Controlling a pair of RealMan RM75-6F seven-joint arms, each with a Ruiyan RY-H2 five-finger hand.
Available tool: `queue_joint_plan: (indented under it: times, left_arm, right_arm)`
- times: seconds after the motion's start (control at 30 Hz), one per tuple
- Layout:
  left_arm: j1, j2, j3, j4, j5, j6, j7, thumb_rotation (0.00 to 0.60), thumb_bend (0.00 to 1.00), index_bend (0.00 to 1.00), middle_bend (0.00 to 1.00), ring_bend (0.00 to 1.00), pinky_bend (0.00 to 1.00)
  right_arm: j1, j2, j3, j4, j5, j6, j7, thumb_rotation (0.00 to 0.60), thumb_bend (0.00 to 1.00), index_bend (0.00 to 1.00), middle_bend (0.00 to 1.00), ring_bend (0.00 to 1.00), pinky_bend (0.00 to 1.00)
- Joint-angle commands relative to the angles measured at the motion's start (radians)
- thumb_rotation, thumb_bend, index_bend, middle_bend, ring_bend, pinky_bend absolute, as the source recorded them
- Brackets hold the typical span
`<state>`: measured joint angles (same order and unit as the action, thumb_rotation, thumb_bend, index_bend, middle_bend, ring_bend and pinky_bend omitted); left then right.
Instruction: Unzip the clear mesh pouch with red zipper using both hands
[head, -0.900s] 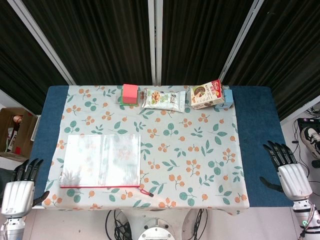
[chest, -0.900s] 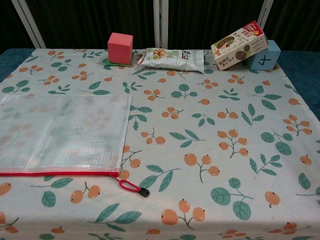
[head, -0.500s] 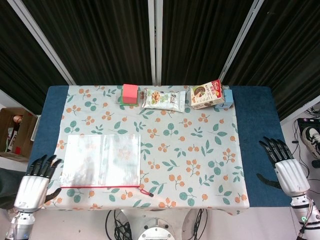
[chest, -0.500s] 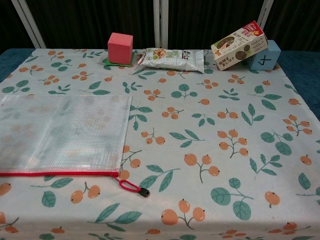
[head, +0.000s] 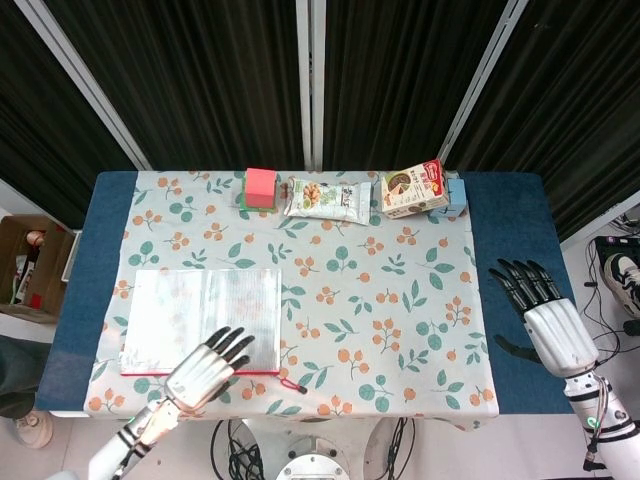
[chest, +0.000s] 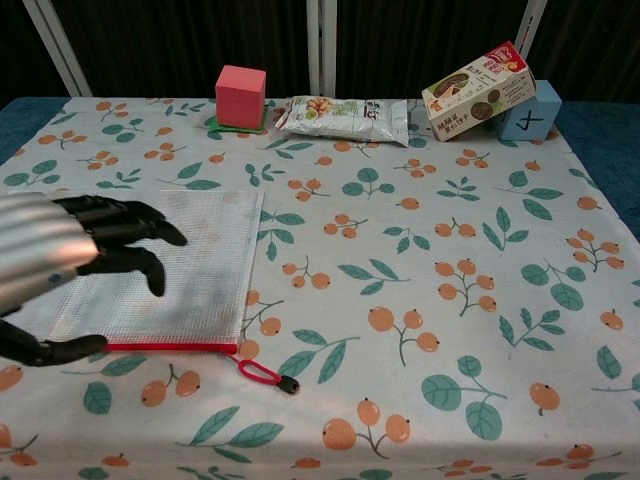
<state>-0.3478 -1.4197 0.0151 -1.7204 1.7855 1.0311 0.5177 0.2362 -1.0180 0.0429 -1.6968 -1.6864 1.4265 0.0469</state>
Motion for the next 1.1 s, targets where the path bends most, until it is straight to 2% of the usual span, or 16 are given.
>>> queue_joint_plan:
  times: [0.03,0.23,0.47,0.77,1.1]
  left_arm:
    - [-0.058,-0.089,-0.017,0.002,-0.049,-0.073,0.08,0.6,0.28,0.37,0.14,0.09,0.17]
    - [-0.091,-0.205,-0.028,0.033,-0.087,-0.11,0.17,0.6,0.28,0.4,0.14,0.09,0.17]
    - [-0.105,-0.297,-0.058,0.083,-0.201,-0.128,0.291,0.6,0.25,0.45,0.15,0.09,0.17]
    - [-0.111,-0.312,-0.042,0.074,-0.284,-0.112,0.368,0.6,0.25,0.49,0.15,0.09,0.17]
    - [-0.129,-0.312,-0.019,0.064,-0.32,-0.094,0.377,0.6,0.26,0.52,0.15,0.09,0.17]
  right_arm:
    - [0.009,-0.008,0.003,0.006,0.011,-0.015,0.004,0.6,0.08,0.0,0.0,0.0,0.0]
    - [0.016,-0.016,0.0,0.019,0.015,-0.027,0.013,0.6,0.08,0.0,0.0,0.0,0.0]
    - [0.011,-0.02,-0.002,0.037,0.026,-0.023,0.032,0.6,0.08,0.0,0.0,0.0,0.0]
    - [0.007,-0.025,-0.005,0.05,0.034,-0.019,0.045,0.6,0.08,0.0,0.0,0.0,0.0]
    - [0.001,-0.03,-0.007,0.059,0.039,-0.013,0.055,0.6,0.08,0.0,0.0,0.0,0.0]
